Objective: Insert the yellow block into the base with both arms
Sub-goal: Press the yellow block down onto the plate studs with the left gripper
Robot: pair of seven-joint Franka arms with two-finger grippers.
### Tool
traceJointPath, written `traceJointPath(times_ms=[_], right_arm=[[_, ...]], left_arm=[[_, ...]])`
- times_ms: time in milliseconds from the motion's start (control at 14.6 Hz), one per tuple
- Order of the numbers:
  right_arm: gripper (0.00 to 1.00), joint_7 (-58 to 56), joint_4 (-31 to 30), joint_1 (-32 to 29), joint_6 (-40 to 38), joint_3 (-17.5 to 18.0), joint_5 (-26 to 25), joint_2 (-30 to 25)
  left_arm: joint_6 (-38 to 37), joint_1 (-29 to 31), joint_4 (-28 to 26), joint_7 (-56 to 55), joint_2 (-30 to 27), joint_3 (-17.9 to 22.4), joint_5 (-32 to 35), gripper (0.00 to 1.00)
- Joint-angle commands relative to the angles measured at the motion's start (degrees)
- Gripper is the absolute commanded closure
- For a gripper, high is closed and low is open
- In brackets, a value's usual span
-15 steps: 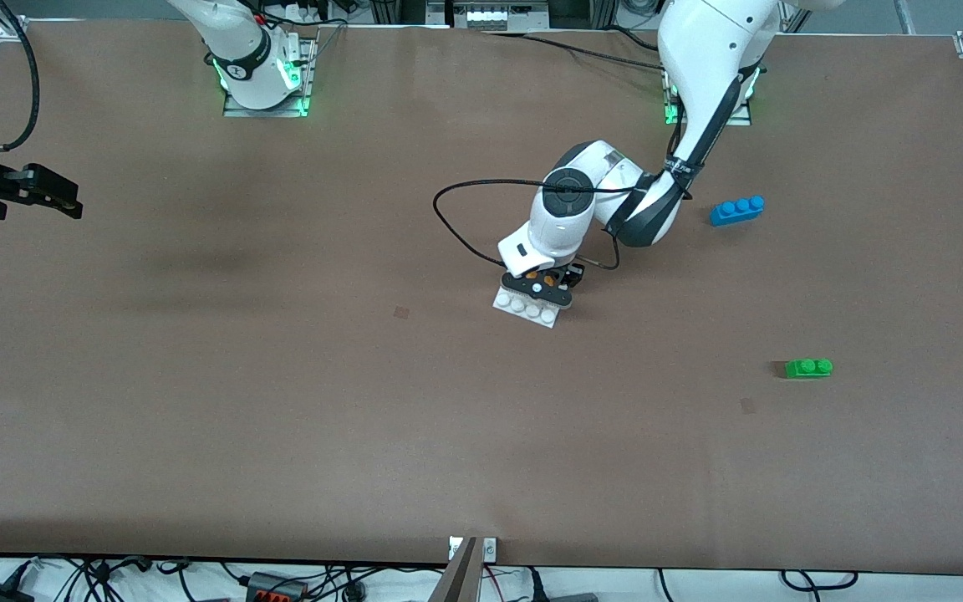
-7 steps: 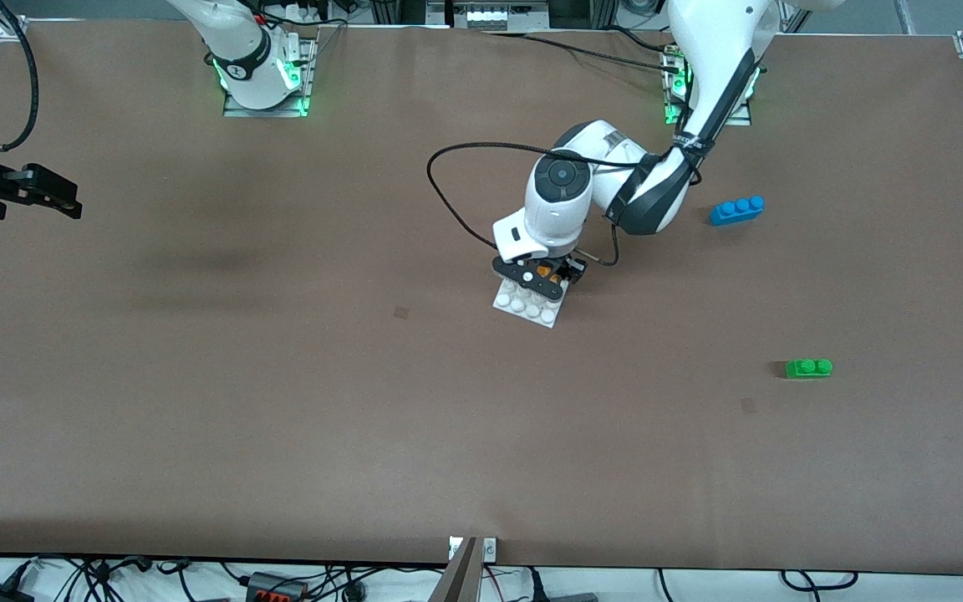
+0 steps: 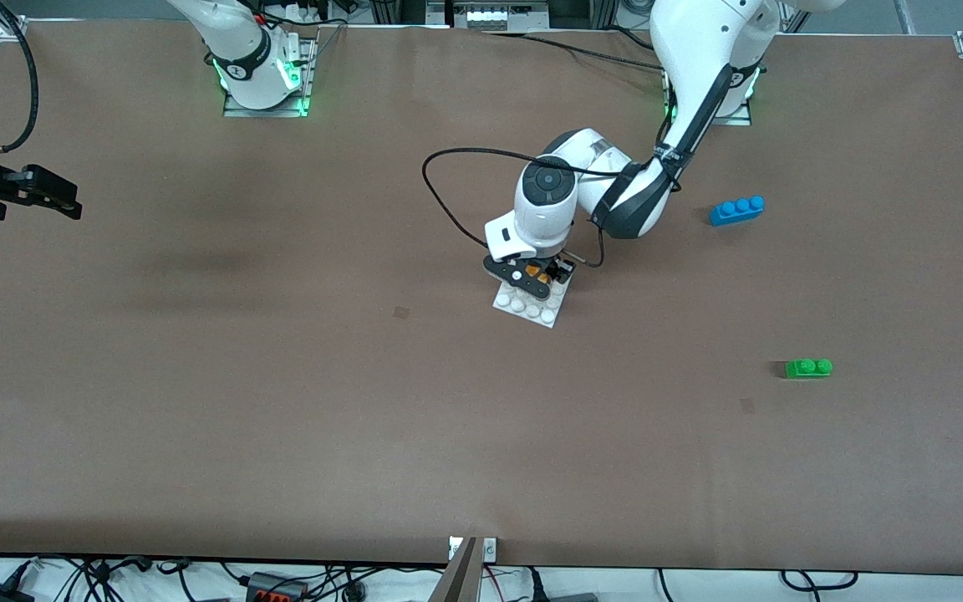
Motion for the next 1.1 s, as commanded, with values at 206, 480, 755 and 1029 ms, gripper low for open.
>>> traceJointPath(times_ms=[206, 480, 755, 1029], right_arm=[[0.0, 0.75, 1.09, -0.5, -0.88, 0.33, -0.06, 0.42], [0.0, 0.75, 1.09, -0.59, -0.88, 0.24, -0.06, 0.51], [0.0, 0.75, 1.09, -0.59, -0.88, 0.24, -0.06, 0.51], [0.0, 0.75, 1.09, -0.59, -0.88, 0.24, -0.06, 0.51]], left_arm=[[0.57, -1.68, 0.06, -0.5, 0.18, 2.23, -0.2, 0.66], [0.57, -1.24, 0.06, -0.5, 0.97, 2.23, -1.08, 0.66], [1.44, -1.32, 0.15, -0.94, 1.85, 2.14, -1.95, 0.66], [2.76, -1.32, 0.06, -2.08, 2.55, 1.88, -1.95, 0.66]])
